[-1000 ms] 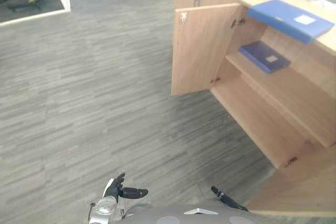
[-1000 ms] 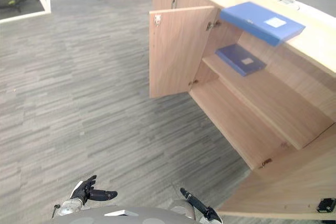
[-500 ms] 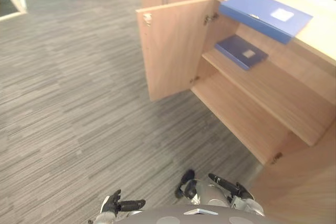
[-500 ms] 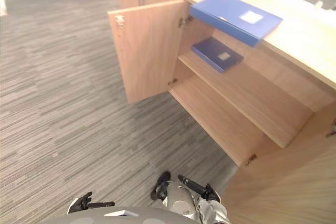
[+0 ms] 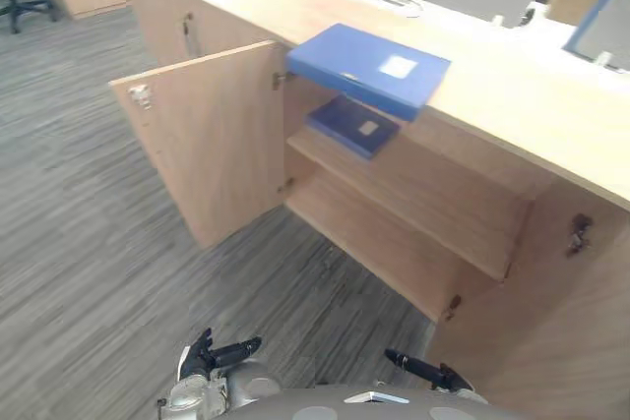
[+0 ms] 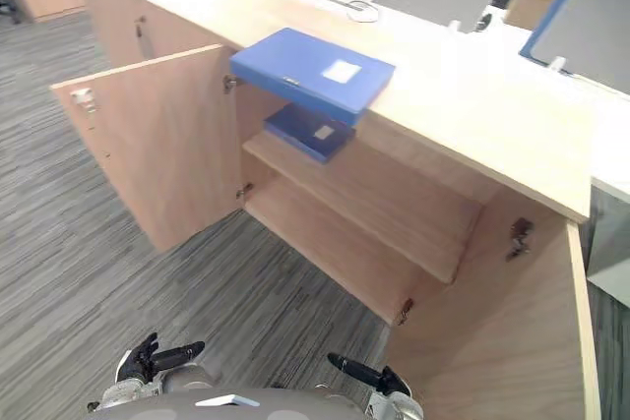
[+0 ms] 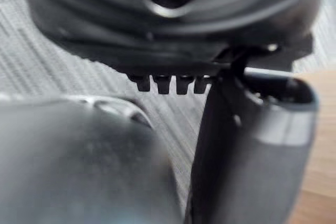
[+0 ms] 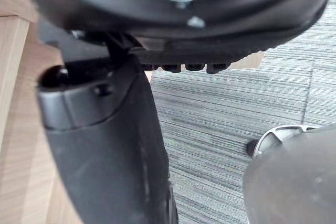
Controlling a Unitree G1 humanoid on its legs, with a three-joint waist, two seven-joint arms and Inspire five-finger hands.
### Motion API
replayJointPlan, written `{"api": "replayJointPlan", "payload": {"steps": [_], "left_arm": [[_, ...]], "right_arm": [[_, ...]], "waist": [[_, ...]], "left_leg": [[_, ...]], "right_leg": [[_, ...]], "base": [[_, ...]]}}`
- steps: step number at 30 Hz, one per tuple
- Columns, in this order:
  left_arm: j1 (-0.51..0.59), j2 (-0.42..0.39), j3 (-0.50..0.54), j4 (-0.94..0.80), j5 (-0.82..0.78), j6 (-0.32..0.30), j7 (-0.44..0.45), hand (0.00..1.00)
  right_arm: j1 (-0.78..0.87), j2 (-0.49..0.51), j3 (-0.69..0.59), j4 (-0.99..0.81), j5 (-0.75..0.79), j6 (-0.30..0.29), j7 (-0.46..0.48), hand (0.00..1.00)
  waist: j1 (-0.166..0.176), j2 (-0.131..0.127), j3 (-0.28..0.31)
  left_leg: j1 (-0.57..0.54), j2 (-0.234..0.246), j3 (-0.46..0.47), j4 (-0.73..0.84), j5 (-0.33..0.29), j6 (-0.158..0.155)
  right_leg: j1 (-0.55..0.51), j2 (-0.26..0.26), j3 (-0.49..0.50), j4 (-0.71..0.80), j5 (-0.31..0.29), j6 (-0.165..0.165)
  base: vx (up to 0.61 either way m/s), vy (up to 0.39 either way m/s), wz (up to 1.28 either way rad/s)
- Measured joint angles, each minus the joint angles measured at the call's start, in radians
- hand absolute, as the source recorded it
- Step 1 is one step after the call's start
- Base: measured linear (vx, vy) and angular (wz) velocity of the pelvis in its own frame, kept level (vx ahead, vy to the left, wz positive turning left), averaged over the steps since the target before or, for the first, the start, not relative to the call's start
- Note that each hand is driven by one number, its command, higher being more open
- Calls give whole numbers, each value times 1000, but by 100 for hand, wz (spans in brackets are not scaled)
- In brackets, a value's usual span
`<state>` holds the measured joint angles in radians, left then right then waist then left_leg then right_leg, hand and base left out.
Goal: Walk over to the cabinet, pick up the folder, carry it to the office cabinet, place the folder inside the office cabinet, then close the office cabinet door
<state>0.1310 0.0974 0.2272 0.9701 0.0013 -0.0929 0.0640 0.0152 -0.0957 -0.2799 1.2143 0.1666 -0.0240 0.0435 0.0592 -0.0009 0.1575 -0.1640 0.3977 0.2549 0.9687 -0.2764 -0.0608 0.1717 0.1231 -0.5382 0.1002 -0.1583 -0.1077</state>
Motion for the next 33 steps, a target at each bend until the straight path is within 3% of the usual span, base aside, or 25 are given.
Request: {"api": "replayJointPlan", "payload": {"steps": [1, 3, 4, 5, 6, 7, 9, 12, 17, 23, 25, 29, 31, 33], "left_arm": [[-2, -8, -1, -5, -2, -5, 2, 100], [-2, -29, -7, -8, -4, -19, 1, 100], [-2, -31, -7, -7, -4, -19, 1, 100], [0, -34, -6, -2, -10, -20, 1, 100], [2, -34, -6, 5, -16, -20, 2, 100], [9, -33, -3, 23, -38, -19, 0, 100], [1, -9, -5, 53, -41, -19, -2, 100], [-1, 1, -15, 82, -32, -18, -4, 100], [-4, 21, -81, 110, -30, -18, -31, 100], [-3, 42, -135, 140, -113, -16, -95, 100], [-4, 52, -158, 153, -205, -7, -132, 100], [1, 70, -217, 147, -348, 10, -177, 100], [9, 80, -245, 115, -409, 14, -179, 100], [8, 80, -266, 54, -480, 17, -178, 100]], "right_arm": [[-5, -4, 10, 0, 0, -1, -3, 100], [-21, -6, 36, 2, 2, -5, -3, 100], [-24, -3, 41, -1, 1, -6, -2, 100], [-23, 0, 58, -5, 0, -9, 1, 100], [-22, -2, 63, -7, -2, -10, 6, 100], [-22, 3, 63, -10, -2, -10, 9, 100], [-8, 26, 52, -11, -2, -10, 12, 100], [-2, 33, 30, -14, -2, -11, 24, 100], [3, 34, -12, -24, -6, -10, 40, 100], [13, 32, -48, -41, -29, -4, 48, 100], [15, 29, -71, -41, -45, -2, 60, 100], [30, 17, -60, -53, -84, -2, 68, 100], [34, 16, -43, -53, -84, -2, 73, 100], [40, 11, -20, -52, -84, 0, 75, 100]], "waist": [[5, 2, 7], [20, 23, 17], [18, 25, 17], [21, 23, 18], [21, 25, 16], [19, 30, 14], [16, -19, 9], [14, -29, 5], [-14, -18, -13], [-35, -22, -20], [-38, -25, -20], [-38, -23, -22], [-41, -29, -25], [-55, -33, -27]], "left_leg": [[-8, -29, -35, -84, -7, -13], [-17, -159, -238, -436, -5, -45], [-17, -188, -285, -512, 18, -56], [2, -233, -341, -594, 95, -53], [15, -247, -350, -613, 130, -45], [50, -257, -335, -640, 180, -60], [118, -307, -260, -707, 195, -34], [203, -356, -191, -788, 201, -1], [257, -397, -118, -907, 228, 44], [297, -425, -64, -996, 253, 62], [323, -436, -59, -1016, 249, 70], [365, -443, -64, -1042, 245, 82], [371, -442, -83, -1056, 252, 93], [356, -436, -116, -1052, 265, 86]], "right_leg": [[9, -2, 23, -6, 3, 3], [26, -12, 106, -28, 5, 11], [30, -18, 125, -32, 3, 14], [40, -35, 166, -36, 2, 31], [45, -41, 184, -36, 4, 43], [61, -57, 222, -33, 3, 60], [70, -131, 261, -21, -7, 117], [70, -198, 301, 18, -19, 160], [14, -245, 368, 45, -21, 180], [-35, -271, 420, 83, -29, 193], [-69, -290, 395, 178, -42, 214], [-137, -341, 271, 389, -39, 209], [-149, -343, 260, 407, -51, 196], [-146, -316, 277, 305, -60, 181]], "base": [[123, 126, -101], [91, 196, -106], [114, 232, -101], [176, 232, -81], [209, 234, -97], [262, 238, -70], [349, 319, -66], [187, 264, -47], [8, 144, -42], [-43, 85, -31], [-44, 80, -11], [-31, 59, 4], [41, 10, 20], [87, -58, 46]]}}
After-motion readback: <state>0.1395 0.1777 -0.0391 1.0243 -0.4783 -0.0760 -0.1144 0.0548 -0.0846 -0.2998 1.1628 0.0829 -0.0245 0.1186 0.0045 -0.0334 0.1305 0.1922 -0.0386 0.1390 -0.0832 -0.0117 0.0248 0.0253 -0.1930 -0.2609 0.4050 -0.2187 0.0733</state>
